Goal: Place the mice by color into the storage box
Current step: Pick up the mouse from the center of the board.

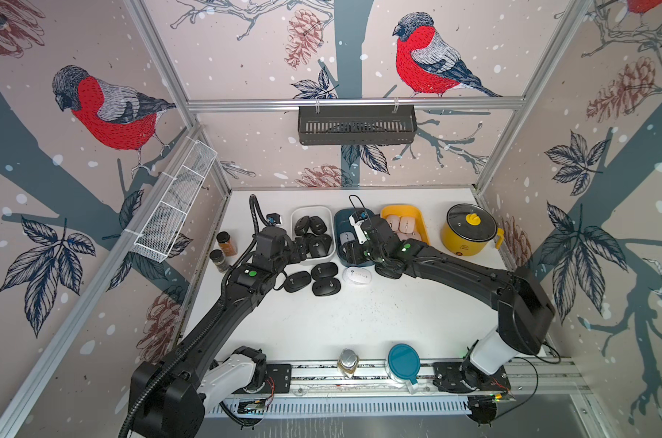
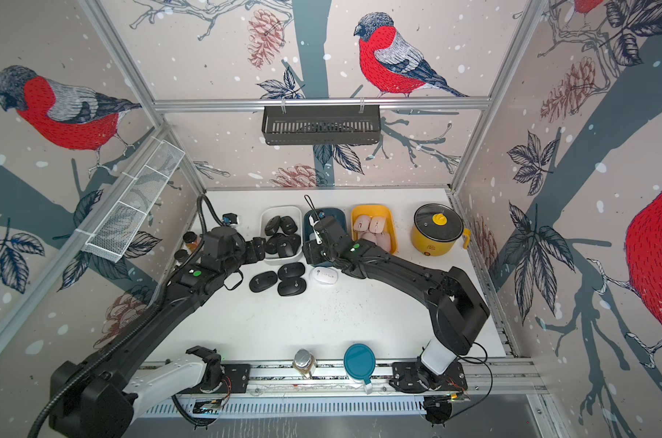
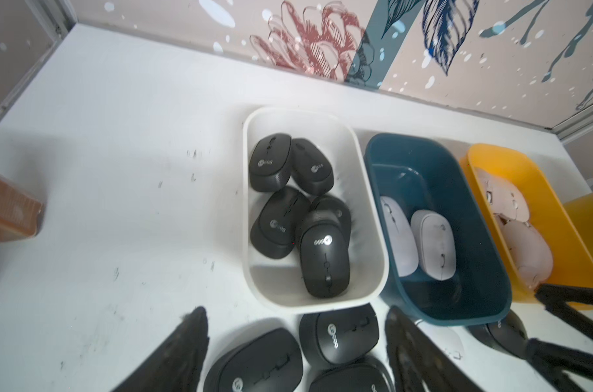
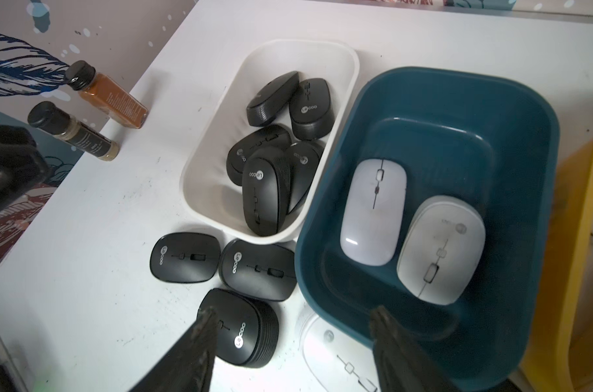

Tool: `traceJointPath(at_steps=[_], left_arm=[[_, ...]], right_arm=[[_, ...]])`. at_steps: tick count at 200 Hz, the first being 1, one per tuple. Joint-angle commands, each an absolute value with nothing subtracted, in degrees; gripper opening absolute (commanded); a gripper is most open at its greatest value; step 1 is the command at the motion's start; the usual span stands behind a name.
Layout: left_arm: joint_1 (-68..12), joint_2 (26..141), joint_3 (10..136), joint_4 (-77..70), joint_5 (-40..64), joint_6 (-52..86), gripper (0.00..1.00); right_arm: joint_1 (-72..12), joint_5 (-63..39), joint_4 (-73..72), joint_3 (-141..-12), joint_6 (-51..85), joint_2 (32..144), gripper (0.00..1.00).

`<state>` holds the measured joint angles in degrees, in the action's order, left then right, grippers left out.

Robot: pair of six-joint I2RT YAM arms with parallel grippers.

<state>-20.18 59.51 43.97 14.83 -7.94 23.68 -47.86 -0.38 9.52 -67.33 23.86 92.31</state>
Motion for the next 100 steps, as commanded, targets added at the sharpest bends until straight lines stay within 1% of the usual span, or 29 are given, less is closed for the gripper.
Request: traceJointPath(at_steps=[1,27,46,69,83,100], left_arm=[[-20.5,57.0,40.6,17.4,-9.2,27.0,0.81],[-20.5,54.4,35.4,14.6,-10.2,28.0,0.81],[-20.5,54.3,33.0,12.5,-9.7,27.6,0.79],[-20.5,56.6,32.5,11.2,-7.6,25.3,0.78],[-20.4,59.1,33.0,12.3,-8.4,27.4,0.78],[-20.4,61.8,33.1,12.4,-8.9,26.7,0.76]], right_arm=[[-47.2,-3.4,4.8,-64.3,24.6,90.1,0.72],[-46.3,-5.1,2.8,-62.2,24.9,88.9,0.72],[-45.8,-7.0,1.4,-61.5,25.1,88.7,0.72],[-45.4,-8.6,0.9,-61.4,24.8,88.6,0.72],[-45.1,-9.8,0.4,-61.1,24.6,88.4,0.71],[-44.6,-11.2,-0.1,-60.2,24.8,87.9,0.72]])
